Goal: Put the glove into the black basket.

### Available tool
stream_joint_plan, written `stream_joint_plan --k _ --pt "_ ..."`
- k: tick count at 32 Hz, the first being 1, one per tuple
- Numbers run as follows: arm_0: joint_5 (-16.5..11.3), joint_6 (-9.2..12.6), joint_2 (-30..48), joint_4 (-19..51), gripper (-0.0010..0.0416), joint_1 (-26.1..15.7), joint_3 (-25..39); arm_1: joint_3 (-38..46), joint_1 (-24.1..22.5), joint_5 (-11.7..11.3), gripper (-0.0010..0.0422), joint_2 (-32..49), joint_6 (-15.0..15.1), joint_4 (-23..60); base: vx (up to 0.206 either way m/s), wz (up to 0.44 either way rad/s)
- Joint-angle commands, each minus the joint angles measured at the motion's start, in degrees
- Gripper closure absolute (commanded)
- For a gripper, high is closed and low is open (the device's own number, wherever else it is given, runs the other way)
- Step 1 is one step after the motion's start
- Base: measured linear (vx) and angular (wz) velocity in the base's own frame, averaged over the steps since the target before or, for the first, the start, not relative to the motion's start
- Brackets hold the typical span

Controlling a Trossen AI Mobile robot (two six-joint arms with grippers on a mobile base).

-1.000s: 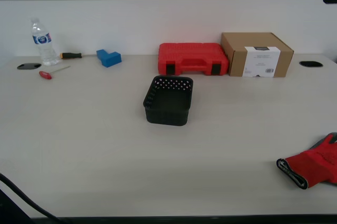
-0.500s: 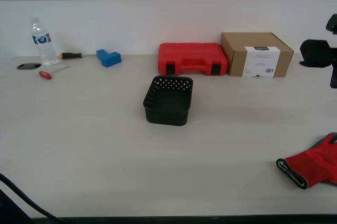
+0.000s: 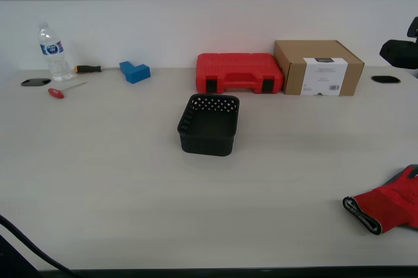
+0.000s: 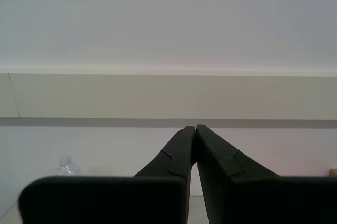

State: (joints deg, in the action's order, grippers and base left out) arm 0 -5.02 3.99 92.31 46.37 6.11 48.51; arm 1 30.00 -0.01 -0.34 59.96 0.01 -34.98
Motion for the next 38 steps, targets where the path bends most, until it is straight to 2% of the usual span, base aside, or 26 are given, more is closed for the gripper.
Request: stream_joint_plan --k 1,5,8,10,14,16,24,28,33,36,38 --pt "-3.1 -0.8 0.0 1.6 0.0405 0.1 -1.7 0.0 0.0 -0.1 0.0412 0.0 0.0 -0.3 0.0 0.0" --pt "-3.0 -1.6 0.2 0.4 0.0405 0.1 -5.0 0.0 0.0 -0.1 0.0412 0.0 0.0 -0.3 0.0 0.0" --pt "-2.4 -2.0 0.2 -3.4 0.0405 0.1 -7.3 0.0 0.0 -0.1 0.0412 0.0 0.0 -0.3 0.0 0.0" --pt "-2.1 -3.3 0.2 -7.0 0.0405 0.1 -9.0 0.0 0.0 -0.1 0.0412 0.0 0.0 -0.3 0.0 0.0" --pt "2.3 -3.8 2.6 -8.0 0.0405 0.3 -9.2 0.0 0.0 -0.1 0.0412 0.0 0.0 -0.3 0.0 0.0" --pt "3.6 -4.7 6.9 -8.0 0.0405 0.5 -8.0 0.0 0.0 -0.1 0.0412 0.0 0.0 -0.3 0.0 0.0" --pt "3.4 -4.7 19.7 -9.4 0.0405 0.7 -2.6 0.0 0.0 -0.1 0.0412 0.0 0.0 -0.3 0.0 0.0" --pt "3.2 -7.7 24.9 -9.8 0.0405 0.7 -1.5 0.0 0.0 -0.1 0.0412 0.0 0.0 -0.3 0.0 0.0" --pt "3.0 -7.6 28.5 -8.9 0.0405 0.7 -0.5 0.0 0.0 -0.1 0.0412 0.0 0.0 -0.3 0.0 0.0" --pt "3.8 -7.6 29.6 -7.6 0.0405 0.7 0.4 0.0 0.0 -0.1 0.0412 0.0 0.0 -0.3 0.0 0.0" --pt "3.8 -6.3 29.6 -7.7 0.0405 0.7 1.5 0.0 0.0 -0.1 0.0412 0.0 0.0 -0.3 0.0 0.0"
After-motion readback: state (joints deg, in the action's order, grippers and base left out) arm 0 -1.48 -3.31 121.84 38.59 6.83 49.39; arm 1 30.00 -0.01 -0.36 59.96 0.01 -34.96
